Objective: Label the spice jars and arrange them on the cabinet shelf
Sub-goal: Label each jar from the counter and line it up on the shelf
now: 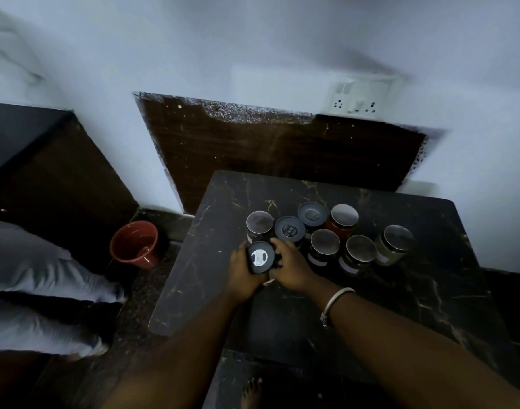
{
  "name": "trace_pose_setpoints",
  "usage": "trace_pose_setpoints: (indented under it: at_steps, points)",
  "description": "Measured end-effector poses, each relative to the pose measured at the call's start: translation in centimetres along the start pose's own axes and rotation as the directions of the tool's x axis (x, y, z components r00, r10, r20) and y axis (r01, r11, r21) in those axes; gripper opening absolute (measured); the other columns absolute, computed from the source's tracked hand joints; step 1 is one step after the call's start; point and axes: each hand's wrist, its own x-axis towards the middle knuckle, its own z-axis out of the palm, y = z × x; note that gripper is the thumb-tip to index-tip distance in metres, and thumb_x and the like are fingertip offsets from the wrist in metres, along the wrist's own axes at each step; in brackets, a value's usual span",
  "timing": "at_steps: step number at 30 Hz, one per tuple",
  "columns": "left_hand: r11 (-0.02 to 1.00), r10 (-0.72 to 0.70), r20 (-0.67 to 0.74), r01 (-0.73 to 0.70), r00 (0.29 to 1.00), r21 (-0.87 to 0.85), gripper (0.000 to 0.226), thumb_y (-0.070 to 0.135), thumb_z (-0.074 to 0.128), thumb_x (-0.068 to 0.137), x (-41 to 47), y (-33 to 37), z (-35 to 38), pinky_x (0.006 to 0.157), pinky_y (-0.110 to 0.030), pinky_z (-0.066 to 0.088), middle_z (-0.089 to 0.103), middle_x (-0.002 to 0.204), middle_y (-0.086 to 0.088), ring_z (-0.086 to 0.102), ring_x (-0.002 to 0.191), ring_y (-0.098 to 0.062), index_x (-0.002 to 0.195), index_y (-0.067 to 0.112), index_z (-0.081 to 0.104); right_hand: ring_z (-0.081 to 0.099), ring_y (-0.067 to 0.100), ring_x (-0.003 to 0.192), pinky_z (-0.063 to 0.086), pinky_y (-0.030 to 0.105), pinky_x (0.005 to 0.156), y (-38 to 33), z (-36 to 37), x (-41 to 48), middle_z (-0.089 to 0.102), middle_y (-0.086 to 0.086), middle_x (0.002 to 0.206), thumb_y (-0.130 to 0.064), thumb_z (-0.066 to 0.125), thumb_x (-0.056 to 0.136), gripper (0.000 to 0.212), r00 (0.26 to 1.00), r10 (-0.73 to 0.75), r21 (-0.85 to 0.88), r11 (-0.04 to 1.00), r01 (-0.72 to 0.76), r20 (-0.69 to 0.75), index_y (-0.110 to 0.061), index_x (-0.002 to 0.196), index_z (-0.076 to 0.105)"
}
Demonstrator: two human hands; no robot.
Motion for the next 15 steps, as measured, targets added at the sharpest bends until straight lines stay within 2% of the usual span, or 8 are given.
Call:
trace_pose_setpoints:
  at_steps: [2,4,6,7,9,10,12,15]
  points:
    - [1.0,0.016,-0.012,-0.016,1.0,-0.019,0.079,0.009,0.097,0.06,-0.5,0.6,-1.1,0.096,-0.035,0.048,0.055,0.121,-0.012,0.057,0.108,-0.016,0.128,0.01,0.058,0.058,0.023,0.117,0.052,0.023,0.093,-1.2,-1.2,-1.0,0.044,0.018,0.146,0.004,0.073,0.077,0.085,1.0,0.009,0.061,0.998,-0.009,-0.009,-0.005,0.154,0.039]
    - [0.995,0.053,0.028,-0.051,0.998,-0.081,0.074,0.019,0.097,0.058,-0.8,2.7,-3.0,0.093,-0.032,0.054,0.056,0.119,-0.005,0.06,0.103,-0.007,0.121,0.023,0.058,0.059,0.022,0.116,0.049,0.017,0.087,-2.4,-3.4,-2.5,0.049,0.013,0.141,0.002,0.073,0.08,0.078,1.0,-0.008,0.099,0.995,0.009,-0.009,-0.009,0.152,0.043]
    - [0.983,0.088,0.161,-0.06,0.983,-0.172,0.071,0.035,0.093,0.057,-0.5,6.1,-5.9,0.09,-0.027,0.059,0.064,0.119,0.004,0.067,0.105,-0.01,0.118,0.038,0.058,0.062,0.022,0.116,0.052,0.021,0.087,-3.8,-6.6,-4.3,0.057,0.006,0.133,-0.005,0.073,0.084,0.066,0.998,-0.046,0.246,0.969,0.036,0.033,-0.018,0.145,0.051]
    - [0.974,0.118,0.233,-0.067,0.965,-0.217,0.068,0.039,0.089,0.058,-0.2,8.2,-7.4,0.087,-0.028,0.06,0.067,0.119,0.006,0.068,0.108,-0.01,0.119,0.043,0.059,0.065,0.021,0.117,0.054,0.024,0.087,-4.7,-8.3,-5.4,0.063,0.003,0.131,-0.007,0.073,0.084,0.06,0.995,-0.069,0.415,0.909,0.031,0.076,-0.023,0.139,0.054]
    - [0.943,0.204,0.328,-0.095,0.922,-0.319,0.068,0.034,0.083,0.063,0.4,12.7,-10.1,0.087,-0.029,0.059,0.065,0.127,0.006,0.067,0.115,-0.014,0.127,0.044,0.061,0.066,0.022,0.123,0.058,0.038,0.095,-6.5,-11.1,-7.4,0.068,0.003,0.134,-0.008,0.068,0.083,0.06,0.975,-0.152,0.714,0.701,-0.011,0.164,-0.025,0.139,0.052]
    - [0.918,0.248,0.35,-0.104,0.903,-0.382,0.072,0.028,0.08,0.063,0.7,15.2,-10.9,0.088,-0.03,0.058,0.062,0.133,0.001,0.065,0.118,-0.018,0.132,0.04,0.06,0.064,0.027,0.127,0.057,0.047,0.101,-7.5,-12.2,-8.2,0.066,0.008,0.139,-0.006,0.065,0.083,0.065,0.965,-0.205,0.781,0.625,-0.001,0.165,-0.022,0.144,0.049]
    - [0.856,0.309,0.366,-0.089,0.878,-0.51,0.078,0.016,0.072,0.064,0.6,19.2,-11.5,0.091,-0.035,0.055,0.059,0.136,-0.006,0.063,0.119,-0.022,0.14,0.029,0.055,0.064,0.031,0.128,0.057,0.051,0.101,-9.7,-13.2,-9.2,0.063,0.016,0.141,0.001,0.067,0.081,0.075,0.962,-0.268,0.824,0.557,0.105,0.059,-0.019,0.148,0.043]
    - [0.808,0.369,0.29,-0.151,0.883,-0.57,0.082,0.014,0.066,0.071,-1.0,23.6,-10.9,0.094,-0.039,0.052,0.058,0.142,-0.009,0.062,0.12,-0.023,0.149,0.022,0.043,0.071,0.021,0.118,0.062,0.032,0.085,-12.7,-14.3,-10.4,0.067,0.013,0.135,0.0,0.084,0.073,0.089,0.947,-0.199,0.728,0.605,0.322,-0.254,-0.015,0.149,0.041]
